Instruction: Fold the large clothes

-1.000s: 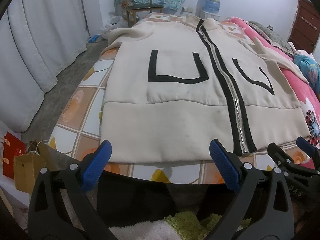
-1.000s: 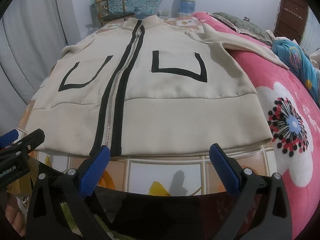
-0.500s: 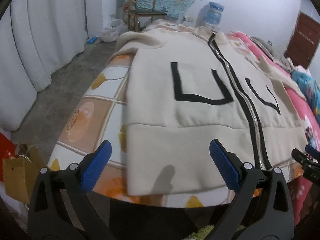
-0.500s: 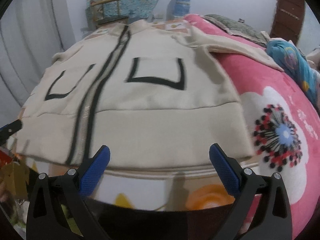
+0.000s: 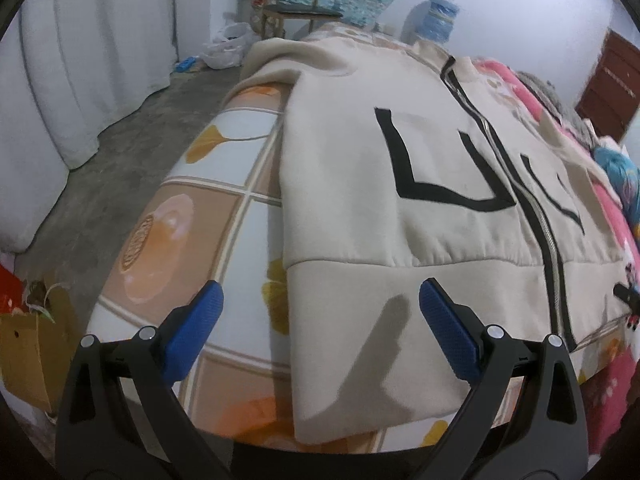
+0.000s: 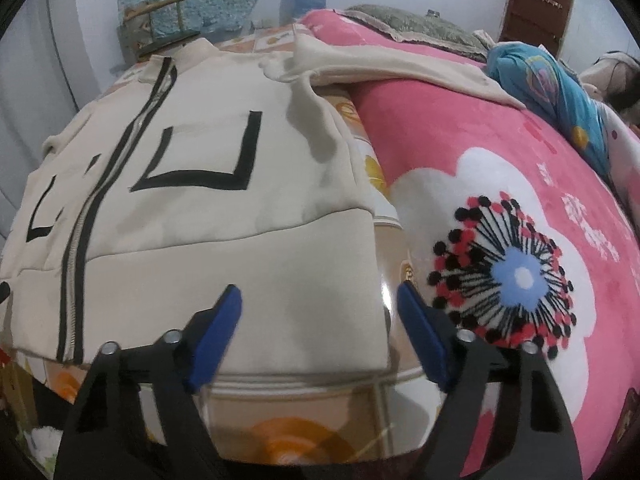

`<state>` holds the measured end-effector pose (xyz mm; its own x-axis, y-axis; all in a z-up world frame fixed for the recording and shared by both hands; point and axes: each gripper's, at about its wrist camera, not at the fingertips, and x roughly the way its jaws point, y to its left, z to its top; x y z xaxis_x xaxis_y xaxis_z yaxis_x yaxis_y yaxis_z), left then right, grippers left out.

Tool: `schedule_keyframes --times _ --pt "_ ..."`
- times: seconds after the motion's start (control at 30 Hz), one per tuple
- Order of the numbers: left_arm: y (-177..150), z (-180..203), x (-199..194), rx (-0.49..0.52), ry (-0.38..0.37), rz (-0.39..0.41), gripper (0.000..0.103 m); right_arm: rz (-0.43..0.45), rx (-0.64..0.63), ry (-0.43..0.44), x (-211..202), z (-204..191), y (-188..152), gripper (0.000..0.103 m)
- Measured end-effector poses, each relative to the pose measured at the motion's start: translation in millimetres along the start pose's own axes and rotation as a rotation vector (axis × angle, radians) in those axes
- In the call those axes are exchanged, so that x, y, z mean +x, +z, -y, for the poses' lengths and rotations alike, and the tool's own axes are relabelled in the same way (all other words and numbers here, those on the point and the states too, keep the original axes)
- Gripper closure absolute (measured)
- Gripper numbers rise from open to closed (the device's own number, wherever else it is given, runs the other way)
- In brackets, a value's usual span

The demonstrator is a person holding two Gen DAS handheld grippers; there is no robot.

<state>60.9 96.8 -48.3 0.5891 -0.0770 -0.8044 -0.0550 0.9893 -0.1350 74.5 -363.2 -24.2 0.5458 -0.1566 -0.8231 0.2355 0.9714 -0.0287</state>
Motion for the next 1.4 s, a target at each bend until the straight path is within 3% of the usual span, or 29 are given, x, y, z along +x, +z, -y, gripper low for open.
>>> schedule_keyframes --times 0.1,0.27,0.37,0.43,0.5,0.57,0.63,0.8,0.97,1.1,1.27,1.3,1.33,1.37,1.4 --pt "1.1 5.8 4.2 0.04 0.039 0.002 0.008 -0.012 -0.01 -0.008 9.6 -0.2 1.5 0.044" --pt "6.7 6.2 6.8 0.028 0.043 0.004 0.009 0.0 -0.047 -0.034 10.1 -4.8 6.5 0.065" --pt "8.8 7.9 4.5 0.054 0.031 0.016 0.028 0.002 -0.035 -0.03 9.0 -3.2 7.4 0.077" --pt "10.9 11.3 2.9 0.073 0.003 0.02 0.045 0.006 -0.019 -0.018 8.0 0.0 7.4 0.086" --pt "11.9 15.0 1.5 0.099 -0.003 0.02 0.053 0.017 -0.006 0.0 4.4 1.5 8.7 0.092" --pt "13.2 19.2 -0.1 0.138 0.01 0.026 0.062 0.036 -0.007 0.014 -2.3 0.1 9.3 0.094" --pt "14.2 20.8 -5.5 0.178 0.018 0.039 0.079 0.062 -0.016 0.022 -11.9 -4.0 9.8 0.095" --pt "15.3 15.6 -19.2 0.237 0.002 0.059 0.09 0.099 -0.019 0.065 -31.1 -9.1 5.1 0.096" --pt "15.3 7.4 -35.9 0.262 -0.007 0.035 0.09 0.093 0.029 0.136 -48.2 1.7 -12.9 0.096" --pt "5.9 -5.9 -50.9 0.255 -0.009 -0.012 0.09 0.028 0.064 0.198 -60.1 12.6 -45.2 0.097" --pt "-5.8 -26.1 -57.6 0.167 0.014 -0.054 0.08 -0.05 0.078 0.203 -65.3 23.1 -72.2 0.093" --pt "-4.7 -29.5 -61.7 0.146 0.009 -0.045 0.066 -0.031 0.074 0.202 -72.1 25.0 -70.0 0.09" --pt "-1.5 -31.3 -68.7 0.121 0.002 -0.025 0.045 0.001 0.073 0.208 -81.7 26.6 -65.7 0.084" --pt "3.2 -31.4 -75.5 0.105 -0.007 0.005 0.037 0.04 0.07 0.218 -91.7 27.5 -61.9 0.079" --pt "6.7 -29.5 -82.0 0.095 -0.017 0.039 0.03 0.089 0.068 0.237 -102.6 27.8 -54.7 0.064"
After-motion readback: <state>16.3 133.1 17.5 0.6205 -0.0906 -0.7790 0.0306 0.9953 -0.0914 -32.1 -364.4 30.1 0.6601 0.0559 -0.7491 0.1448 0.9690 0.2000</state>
